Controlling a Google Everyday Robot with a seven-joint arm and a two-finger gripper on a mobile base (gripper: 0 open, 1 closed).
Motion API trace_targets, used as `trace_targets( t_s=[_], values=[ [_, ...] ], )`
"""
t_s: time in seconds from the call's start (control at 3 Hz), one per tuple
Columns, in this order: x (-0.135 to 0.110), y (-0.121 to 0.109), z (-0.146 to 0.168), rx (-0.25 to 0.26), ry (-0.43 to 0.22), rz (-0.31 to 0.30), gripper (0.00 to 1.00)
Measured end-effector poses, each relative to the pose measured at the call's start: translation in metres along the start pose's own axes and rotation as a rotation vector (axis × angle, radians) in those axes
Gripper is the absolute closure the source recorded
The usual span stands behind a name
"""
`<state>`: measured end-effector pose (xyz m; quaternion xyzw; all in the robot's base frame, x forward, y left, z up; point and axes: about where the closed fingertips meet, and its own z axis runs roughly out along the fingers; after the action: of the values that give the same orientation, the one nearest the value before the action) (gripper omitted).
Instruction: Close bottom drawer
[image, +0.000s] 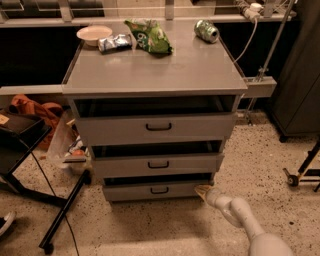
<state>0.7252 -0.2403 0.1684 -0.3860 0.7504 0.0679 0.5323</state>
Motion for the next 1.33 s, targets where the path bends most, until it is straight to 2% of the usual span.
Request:
trace_targets(
  t_s=[0.33,0.67,1.33],
  values=[
    [0.009,-0.014,-0.018,0.022,-0.016,0.043,1.00],
    [0.014,-0.026,-0.046,0.023,-0.009,0.058,1.00],
    [0.012,-0.034,-0.115,-0.005,0.023,0.053,1.00]
  ],
)
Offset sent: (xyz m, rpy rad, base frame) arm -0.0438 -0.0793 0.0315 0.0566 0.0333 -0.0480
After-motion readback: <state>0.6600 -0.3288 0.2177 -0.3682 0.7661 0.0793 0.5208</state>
